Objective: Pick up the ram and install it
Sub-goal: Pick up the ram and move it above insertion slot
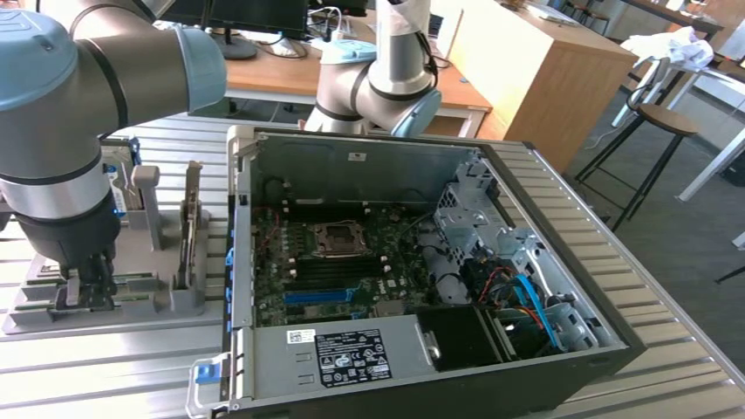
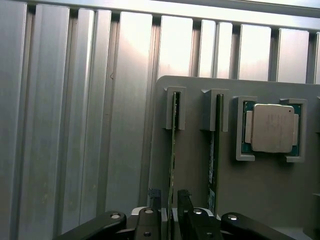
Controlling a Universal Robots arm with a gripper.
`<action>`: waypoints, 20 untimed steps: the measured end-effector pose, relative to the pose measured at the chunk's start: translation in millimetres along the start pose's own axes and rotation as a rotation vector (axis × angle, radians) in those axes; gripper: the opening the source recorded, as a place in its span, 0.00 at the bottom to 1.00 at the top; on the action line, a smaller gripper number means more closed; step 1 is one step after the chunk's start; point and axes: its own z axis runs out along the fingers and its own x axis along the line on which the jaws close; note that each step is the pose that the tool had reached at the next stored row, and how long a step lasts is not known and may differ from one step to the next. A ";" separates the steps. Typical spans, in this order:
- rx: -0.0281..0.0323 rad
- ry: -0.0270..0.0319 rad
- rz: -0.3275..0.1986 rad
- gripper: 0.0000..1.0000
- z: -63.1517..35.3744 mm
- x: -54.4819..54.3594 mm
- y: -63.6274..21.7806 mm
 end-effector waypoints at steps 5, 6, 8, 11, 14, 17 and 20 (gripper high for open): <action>0.0003 -0.0002 0.000 0.27 1.1 0.0 -0.5; 0.0001 -0.0001 0.000 0.27 1.1 0.1 -0.5; 0.0000 0.0000 0.000 0.27 1.1 0.1 -0.5; 0.0003 -0.0002 0.000 0.27 1.6 0.1 -0.8; 0.0003 -0.0002 0.000 0.27 2.2 0.2 -1.9; 0.0000 0.0000 0.000 0.27 2.2 0.2 -2.0; 0.0002 -0.0001 0.000 0.27 2.3 0.2 -2.1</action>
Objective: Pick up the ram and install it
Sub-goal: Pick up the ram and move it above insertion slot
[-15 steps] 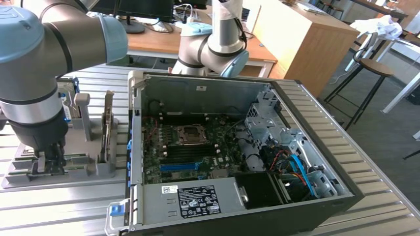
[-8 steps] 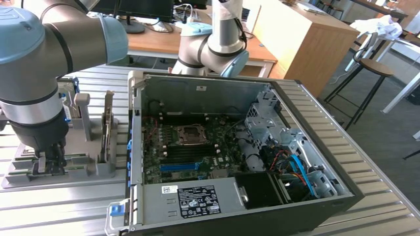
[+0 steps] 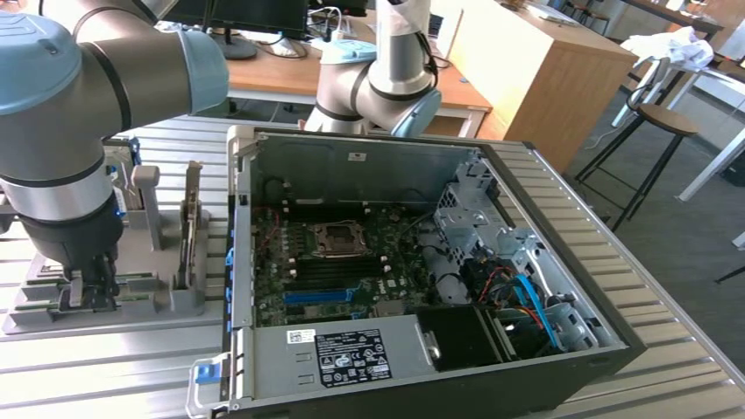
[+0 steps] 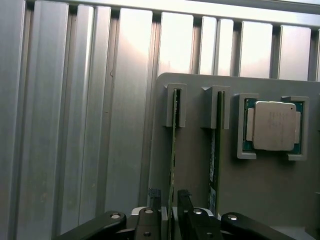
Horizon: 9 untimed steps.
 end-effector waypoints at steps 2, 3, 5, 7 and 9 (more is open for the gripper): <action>0.0001 -0.0001 0.000 0.27 0.1 -0.6 -0.1; -0.0001 0.0001 0.000 0.27 0.0 -1.2 -0.1; 0.0000 0.0001 0.000 0.27 0.1 -2.5 -0.1; 0.0000 0.0000 0.000 0.27 0.1 -2.8 -0.2; 0.0000 0.0001 0.000 0.27 0.1 -2.8 -0.2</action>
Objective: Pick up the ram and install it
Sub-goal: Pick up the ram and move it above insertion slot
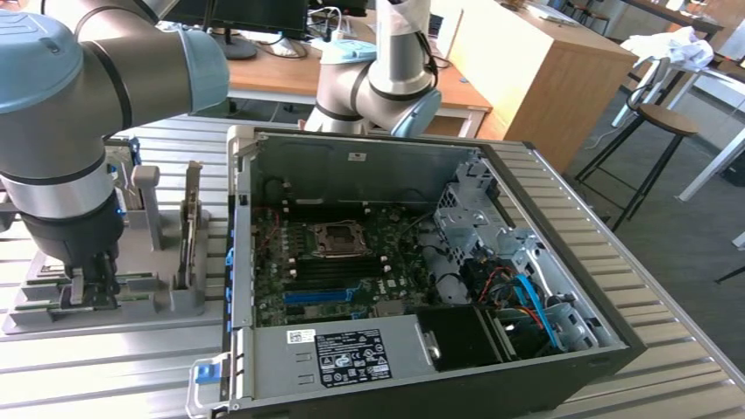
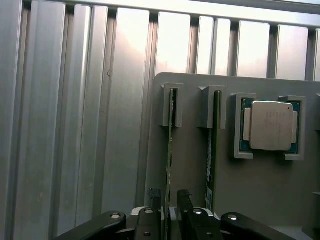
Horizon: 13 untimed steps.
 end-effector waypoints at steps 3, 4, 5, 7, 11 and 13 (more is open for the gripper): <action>0.0000 0.0000 0.000 0.27 0.0 -0.1 0.0; 0.0000 0.0000 0.000 0.27 0.0 -0.1 0.0; 0.0000 0.0000 0.000 0.27 0.0 0.1 0.0; 0.0000 -0.0001 0.000 0.27 -0.1 0.9 -0.1; 0.0000 -0.0002 0.000 0.27 -0.1 1.2 -0.1; 0.0000 -0.0003 0.000 0.27 -0.1 1.2 -0.1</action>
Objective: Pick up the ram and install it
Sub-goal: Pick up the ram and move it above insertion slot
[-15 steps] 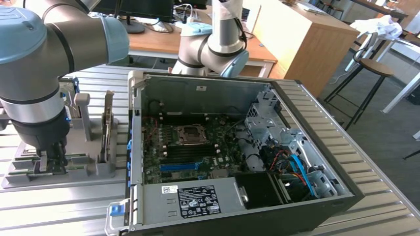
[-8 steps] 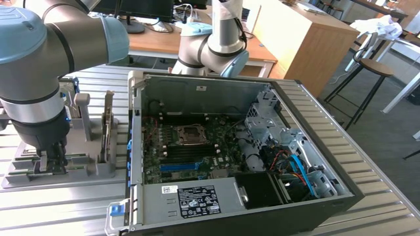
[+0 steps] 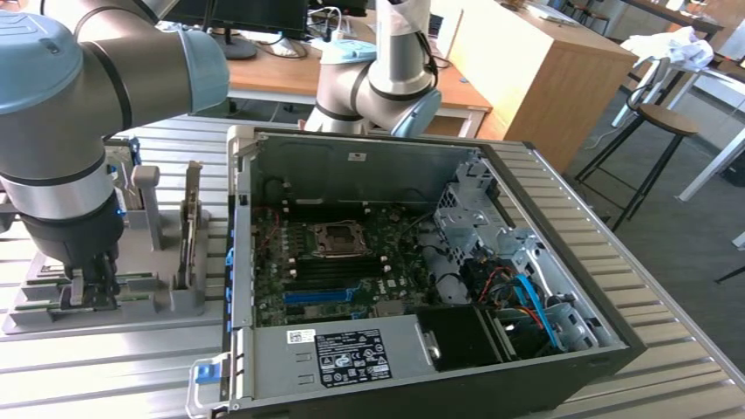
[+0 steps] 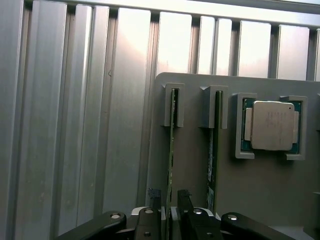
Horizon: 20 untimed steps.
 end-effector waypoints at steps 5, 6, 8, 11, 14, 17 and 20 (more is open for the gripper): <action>0.0000 0.0000 0.000 0.27 0.0 0.0 0.0; 0.0000 0.0000 0.000 0.26 0.0 0.0 0.0; 0.0000 0.0000 0.000 0.19 0.0 0.0 0.0; 0.0000 0.0000 0.000 0.19 0.0 0.0 0.0; 0.0000 -0.0001 0.000 0.18 0.0 0.0 0.0; 0.0000 0.0000 0.000 0.11 0.0 0.0 0.0; 0.0000 0.0000 0.000 0.11 0.0 0.0 0.0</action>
